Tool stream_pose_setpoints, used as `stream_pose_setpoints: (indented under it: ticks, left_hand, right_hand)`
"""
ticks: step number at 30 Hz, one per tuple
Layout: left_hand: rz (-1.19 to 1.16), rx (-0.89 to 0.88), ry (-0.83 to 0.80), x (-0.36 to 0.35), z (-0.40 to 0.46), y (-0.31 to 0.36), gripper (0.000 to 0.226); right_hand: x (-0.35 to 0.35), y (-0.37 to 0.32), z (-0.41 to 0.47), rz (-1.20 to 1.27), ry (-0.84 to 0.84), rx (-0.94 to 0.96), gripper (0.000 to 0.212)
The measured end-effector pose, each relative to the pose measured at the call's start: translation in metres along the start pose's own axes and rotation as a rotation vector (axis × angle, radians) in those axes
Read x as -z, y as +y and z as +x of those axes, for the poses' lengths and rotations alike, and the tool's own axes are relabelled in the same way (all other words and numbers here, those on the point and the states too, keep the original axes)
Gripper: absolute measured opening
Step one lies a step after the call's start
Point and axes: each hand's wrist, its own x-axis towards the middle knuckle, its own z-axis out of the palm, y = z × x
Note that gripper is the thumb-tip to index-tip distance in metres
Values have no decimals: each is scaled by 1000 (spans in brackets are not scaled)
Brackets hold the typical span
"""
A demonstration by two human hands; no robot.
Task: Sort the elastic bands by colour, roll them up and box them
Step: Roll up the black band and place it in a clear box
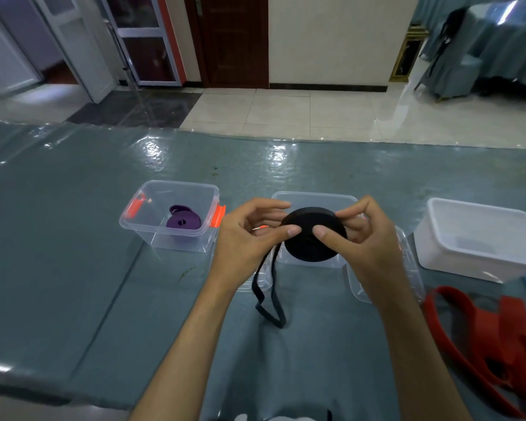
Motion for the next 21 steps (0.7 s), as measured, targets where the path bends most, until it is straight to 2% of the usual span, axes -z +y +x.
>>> stream_pose_setpoints:
  ticks: [3,7,10,14,18,21]
  left_hand:
    - [-39,29,45,-5,-4,-6,23]
    - [-126,91,-58,0,-6,-8,36]
    - [-90,58,-28,3,-4,-7,30]
    - [-101,33,72,-5,-4,-16,18]
    - [-156,106,-11,-5,-5,-25,32]
    - [-145,93,-12,-4,-6,-29,28]
  right_hand:
    - [0,-3,2,-33,-7,27,33]
    - [-3,-2,2,5,39,104,35]
    - [-3,3,3,-22,-22,33,28]
    - [3,5,4,38,-67,-60,35]
    - [5,11,2,-29,-42,37,38]
    - [7,21,0,-28,-107,-43,33]
